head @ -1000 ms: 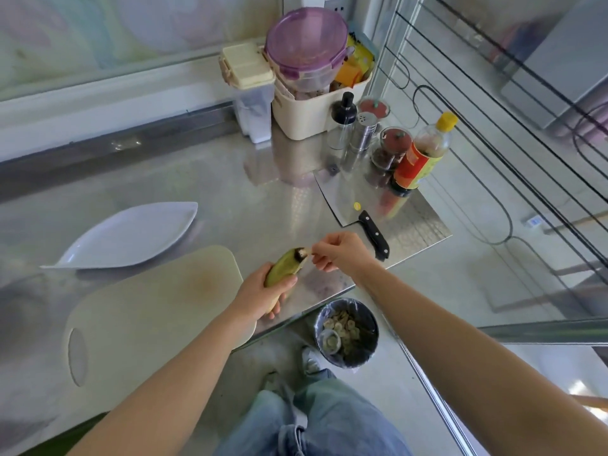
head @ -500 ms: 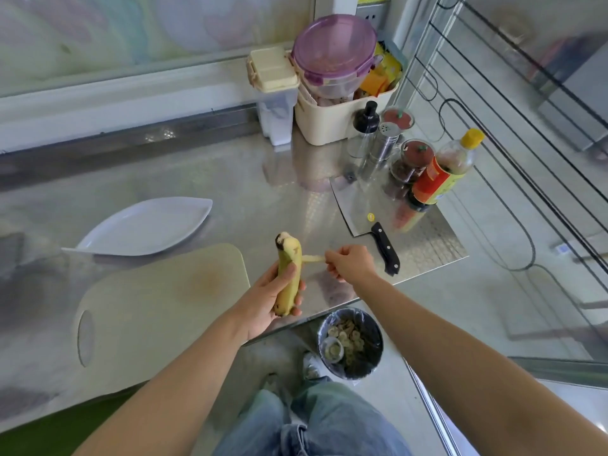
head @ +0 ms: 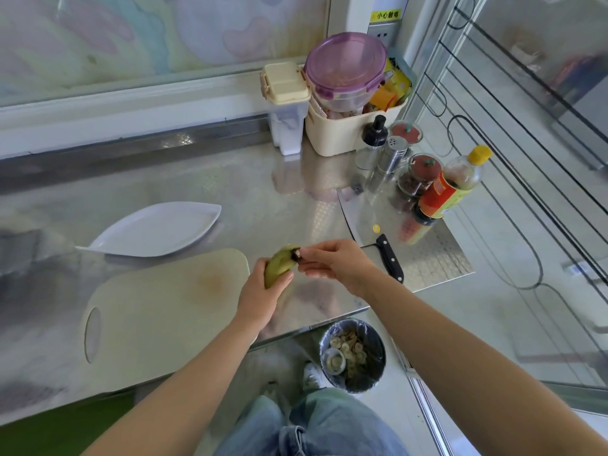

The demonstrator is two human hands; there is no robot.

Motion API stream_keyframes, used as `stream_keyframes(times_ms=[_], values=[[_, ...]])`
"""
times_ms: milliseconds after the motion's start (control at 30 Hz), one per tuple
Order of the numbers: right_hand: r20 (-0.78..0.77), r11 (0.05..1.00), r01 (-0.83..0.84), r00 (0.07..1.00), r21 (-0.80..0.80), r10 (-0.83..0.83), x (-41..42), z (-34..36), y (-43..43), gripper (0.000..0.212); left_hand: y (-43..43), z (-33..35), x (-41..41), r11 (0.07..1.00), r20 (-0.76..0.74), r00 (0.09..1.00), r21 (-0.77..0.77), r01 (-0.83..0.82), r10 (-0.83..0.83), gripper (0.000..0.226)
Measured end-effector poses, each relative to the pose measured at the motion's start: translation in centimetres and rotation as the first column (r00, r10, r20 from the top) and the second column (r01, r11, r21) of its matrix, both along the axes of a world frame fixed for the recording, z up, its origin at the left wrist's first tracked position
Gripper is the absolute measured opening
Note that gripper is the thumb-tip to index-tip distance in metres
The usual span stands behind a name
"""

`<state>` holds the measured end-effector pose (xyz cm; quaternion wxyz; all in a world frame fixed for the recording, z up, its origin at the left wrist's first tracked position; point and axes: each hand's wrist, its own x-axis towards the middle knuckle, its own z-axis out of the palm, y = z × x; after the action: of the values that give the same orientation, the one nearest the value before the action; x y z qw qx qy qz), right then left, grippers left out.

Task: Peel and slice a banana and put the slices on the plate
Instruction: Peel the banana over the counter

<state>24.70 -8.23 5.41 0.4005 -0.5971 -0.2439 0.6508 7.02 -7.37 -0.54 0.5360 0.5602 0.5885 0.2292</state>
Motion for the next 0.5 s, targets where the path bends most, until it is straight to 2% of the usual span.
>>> stream_keyframes(times_ms=[67, 167, 267, 433, 500], values=[[-0.073, 0.997, 0.009, 0.997, -0.082, -0.015, -0.1, 0.0, 0.2, 0.022, 0.1, -0.1, -0.1, 0.995, -0.102, 0.995, 0.095, -0.006, 0.016, 0.026], [-0.130, 0.990, 0.012, 0.991, -0.144, -0.031, -0.3, 0.1, 0.3, 0.016, 0.3, 0.0, 0.0, 0.982, -0.152, 0.987, 0.187, -0.022, 0.051, 0.030], [-0.079, 0.992, 0.009, 0.997, -0.129, -0.020, -0.3, 0.1, 0.5, 0.013, 0.5, 0.5, 0.0, 0.972, -0.213, 0.977, 0.234, 0.030, 0.021, 0.029], [0.090, 0.997, -0.053, 0.994, -0.061, 0.058, 0.0, 0.0, 0.4, 0.016, 0.4, 0.8, 0.0, 0.983, -0.205, 0.978, 0.166, 0.080, -0.045, 0.023], [0.098, 0.997, -0.057, 0.993, -0.052, 0.062, 0.1, -0.1, 0.4, 0.014, 0.3, 1.2, 0.3, 0.997, -0.111, 0.993, 0.066, 0.041, -0.034, 0.023]])
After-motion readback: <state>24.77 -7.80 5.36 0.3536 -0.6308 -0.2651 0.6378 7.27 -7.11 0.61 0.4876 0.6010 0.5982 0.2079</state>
